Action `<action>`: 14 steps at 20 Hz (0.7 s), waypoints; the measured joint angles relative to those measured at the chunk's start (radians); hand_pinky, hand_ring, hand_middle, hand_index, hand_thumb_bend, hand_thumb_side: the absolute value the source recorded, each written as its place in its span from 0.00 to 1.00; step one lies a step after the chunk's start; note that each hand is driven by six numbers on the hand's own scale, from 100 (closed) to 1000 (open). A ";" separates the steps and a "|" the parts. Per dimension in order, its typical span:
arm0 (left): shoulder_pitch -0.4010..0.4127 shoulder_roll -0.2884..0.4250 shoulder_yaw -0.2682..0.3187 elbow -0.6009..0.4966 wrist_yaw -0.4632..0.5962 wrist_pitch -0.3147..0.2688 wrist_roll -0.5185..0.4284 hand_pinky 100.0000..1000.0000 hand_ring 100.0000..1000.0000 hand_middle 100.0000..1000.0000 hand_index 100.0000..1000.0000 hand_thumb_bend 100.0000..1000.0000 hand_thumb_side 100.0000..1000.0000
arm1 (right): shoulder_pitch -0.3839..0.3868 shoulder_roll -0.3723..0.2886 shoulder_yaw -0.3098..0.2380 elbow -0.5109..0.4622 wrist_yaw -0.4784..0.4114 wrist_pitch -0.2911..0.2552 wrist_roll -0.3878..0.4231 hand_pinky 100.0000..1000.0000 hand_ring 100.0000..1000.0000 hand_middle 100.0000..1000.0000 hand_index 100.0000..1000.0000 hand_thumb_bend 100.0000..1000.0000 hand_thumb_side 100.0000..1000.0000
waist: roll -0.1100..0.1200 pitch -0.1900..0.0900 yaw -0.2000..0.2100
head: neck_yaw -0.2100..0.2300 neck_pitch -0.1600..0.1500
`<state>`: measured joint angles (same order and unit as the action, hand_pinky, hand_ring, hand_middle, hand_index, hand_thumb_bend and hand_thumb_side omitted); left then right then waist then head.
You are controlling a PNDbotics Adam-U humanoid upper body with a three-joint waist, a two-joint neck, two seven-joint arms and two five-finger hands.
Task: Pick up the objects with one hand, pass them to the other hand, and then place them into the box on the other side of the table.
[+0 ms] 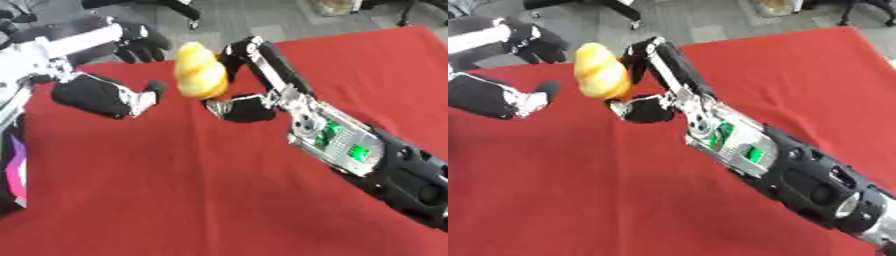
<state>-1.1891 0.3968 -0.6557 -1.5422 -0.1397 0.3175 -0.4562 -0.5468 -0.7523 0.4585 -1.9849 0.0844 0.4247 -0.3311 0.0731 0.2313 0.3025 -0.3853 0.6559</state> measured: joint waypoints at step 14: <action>0.000 -0.035 -0.001 0.043 -0.003 0.025 -0.010 0.85 0.80 0.73 0.90 0.00 0.12 | -0.008 0.008 0.006 0.000 0.005 -0.010 0.008 0.73 0.45 0.25 0.39 0.29 0.00 | 0.000 0.002 -0.001 | 0.005 -0.003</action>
<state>-1.1891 0.3618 -0.6565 -1.4987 -0.1430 0.3423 -0.4660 -0.5551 -0.7442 0.4645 -1.9849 0.0897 0.4144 -0.3233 0.0731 0.2335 0.3011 -0.3805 0.6524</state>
